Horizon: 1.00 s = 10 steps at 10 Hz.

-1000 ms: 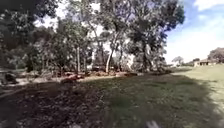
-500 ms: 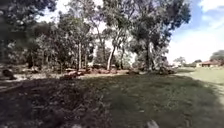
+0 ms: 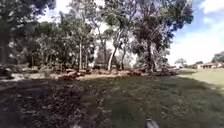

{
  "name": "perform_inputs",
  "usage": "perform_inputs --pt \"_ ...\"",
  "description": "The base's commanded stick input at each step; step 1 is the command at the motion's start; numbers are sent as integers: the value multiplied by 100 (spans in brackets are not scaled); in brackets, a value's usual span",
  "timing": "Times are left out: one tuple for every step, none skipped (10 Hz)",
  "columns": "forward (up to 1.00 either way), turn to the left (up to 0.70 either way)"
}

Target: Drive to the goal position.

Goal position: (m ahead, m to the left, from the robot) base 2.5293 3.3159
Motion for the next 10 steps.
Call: perform_inputs --pt "0 0" --pt "-2 0" --pt "-44 0" --pt "-50 0" --pt "-50 0" --pt "-50 0" --pt "-50 0" --pt "-50 0" --pt "-50 0" --pt "-50 0"
